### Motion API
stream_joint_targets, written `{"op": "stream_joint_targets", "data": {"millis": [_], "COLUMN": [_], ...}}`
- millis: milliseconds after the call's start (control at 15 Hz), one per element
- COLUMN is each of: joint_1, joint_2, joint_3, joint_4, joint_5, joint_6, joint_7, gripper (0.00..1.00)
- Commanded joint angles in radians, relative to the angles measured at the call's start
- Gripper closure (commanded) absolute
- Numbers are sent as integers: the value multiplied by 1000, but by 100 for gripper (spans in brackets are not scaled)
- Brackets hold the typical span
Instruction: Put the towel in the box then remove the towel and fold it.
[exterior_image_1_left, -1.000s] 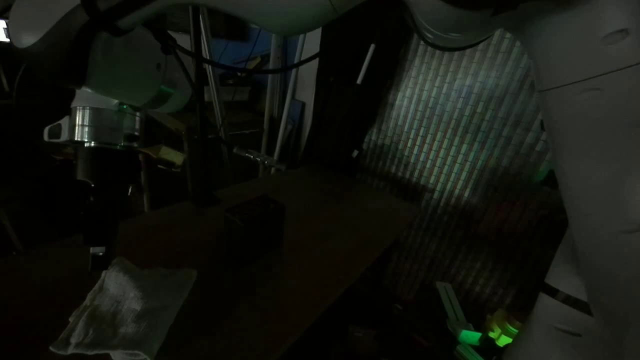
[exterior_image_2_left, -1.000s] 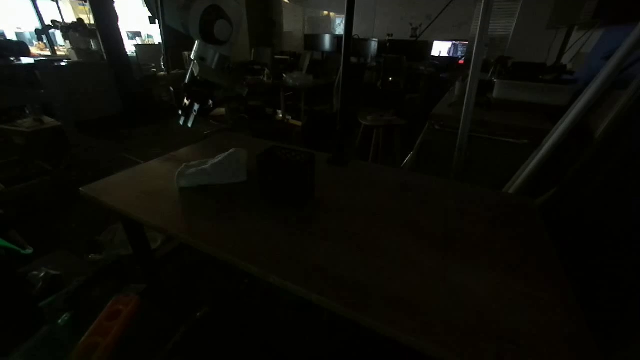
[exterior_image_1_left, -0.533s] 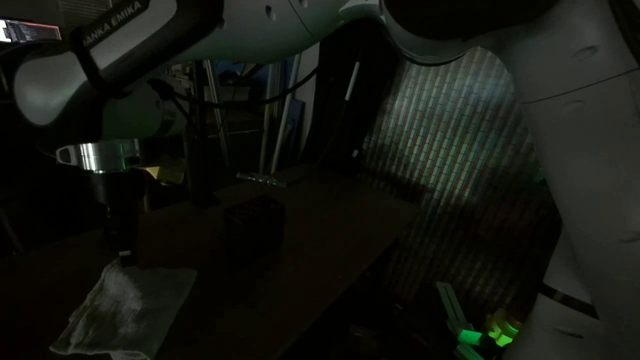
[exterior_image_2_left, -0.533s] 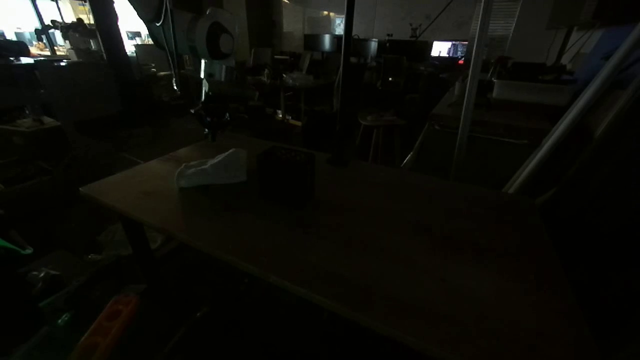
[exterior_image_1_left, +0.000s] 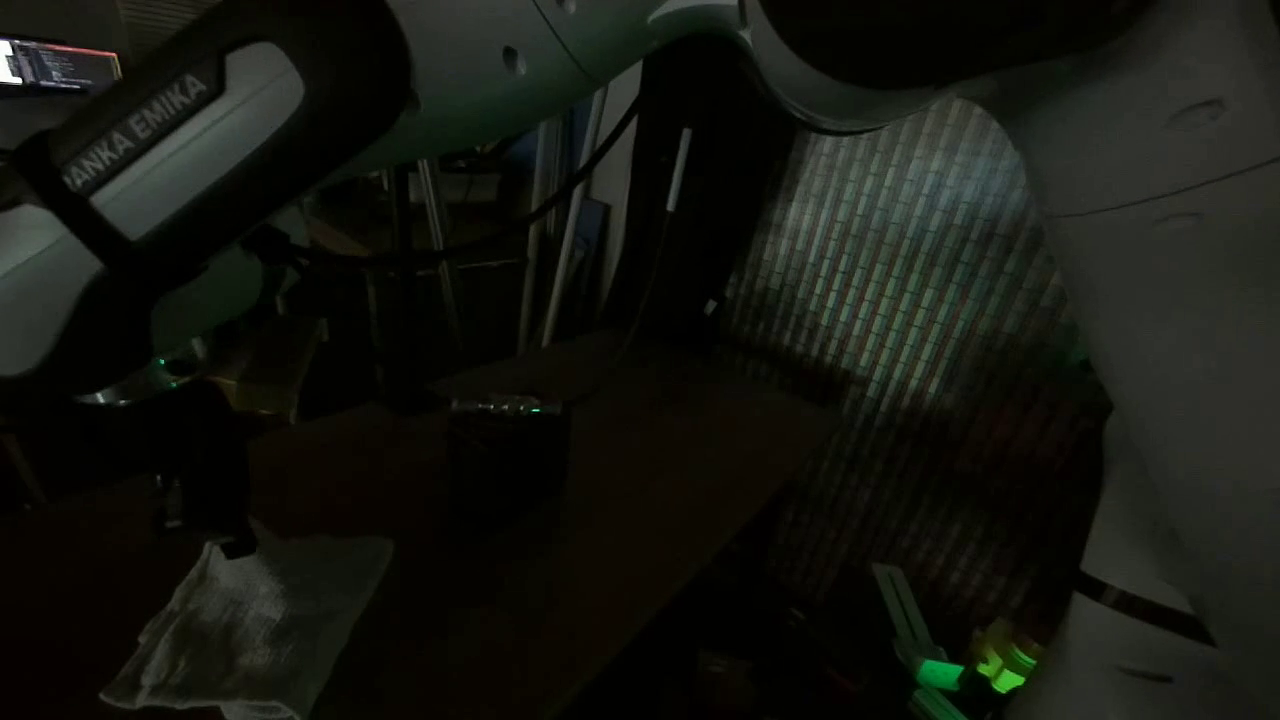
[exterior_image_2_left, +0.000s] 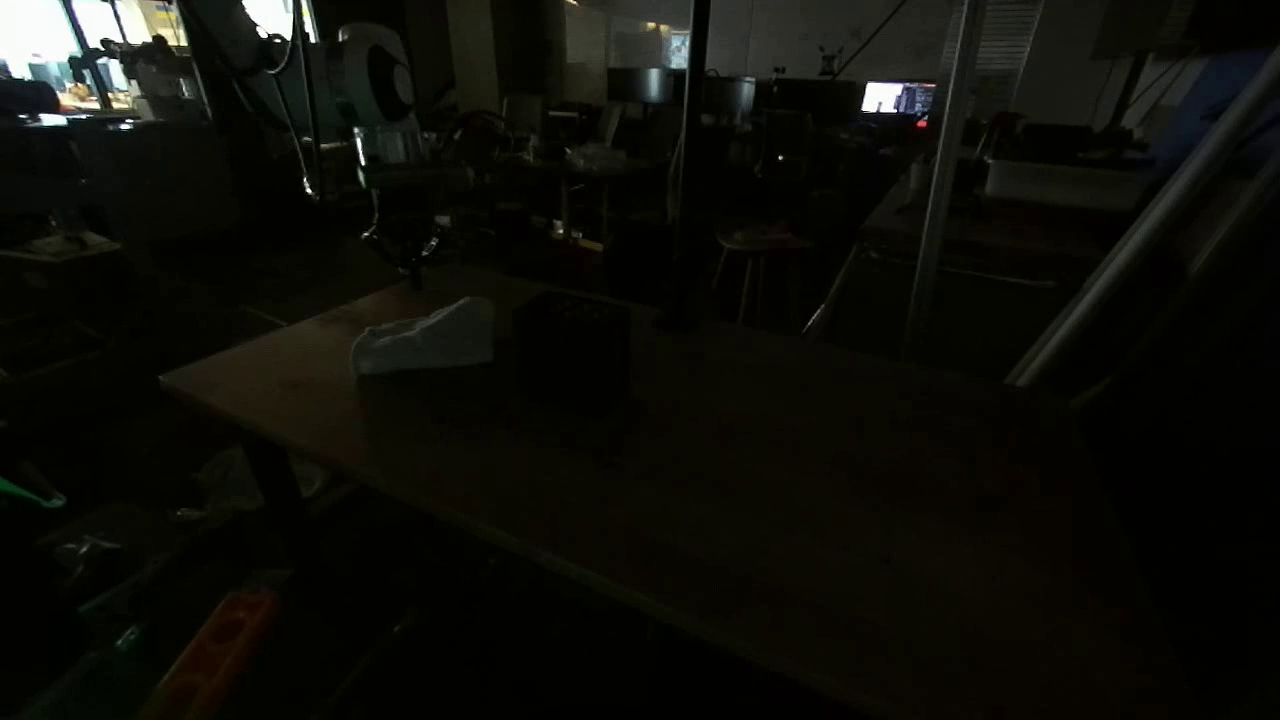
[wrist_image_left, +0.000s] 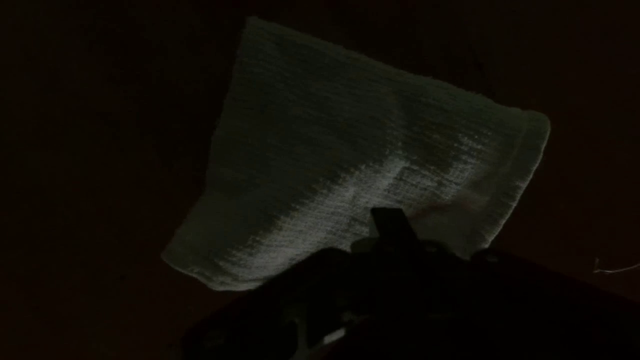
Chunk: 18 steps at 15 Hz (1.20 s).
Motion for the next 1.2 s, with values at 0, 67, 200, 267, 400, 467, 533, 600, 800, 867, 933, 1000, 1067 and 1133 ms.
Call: {"op": "stream_joint_targets", "data": {"millis": [0,67,200,267,400,467,533,600,800,867,933,1000,1067,1133], "joint_1": [25,24,23,18,6,-2,-9,-19,-55,-67,-81,-90,-101,-104], "joint_2": [2,-1,-3,-4,-1,3,6,10,23,29,36,41,46,53], "joint_3": [1,2,-3,-3,-9,-14,-18,-23,-33,-35,-35,-35,-32,-32], "joint_4": [11,4,-14,-21,-22,-16,-11,-2,17,25,34,37,45,54], "joint_5": [-27,-22,-25,-23,-22,-17,-15,-9,15,26,43,59,83,98], "joint_6": [-24,-19,-1,6,14,18,22,28,47,51,50,51,48,41], "joint_7": [105,123,155,162,172,180,187,198,233,246,260,276,288,305], "gripper": [100,100,100,100,100,100,100,100,100,100,100,100,100,100]}}
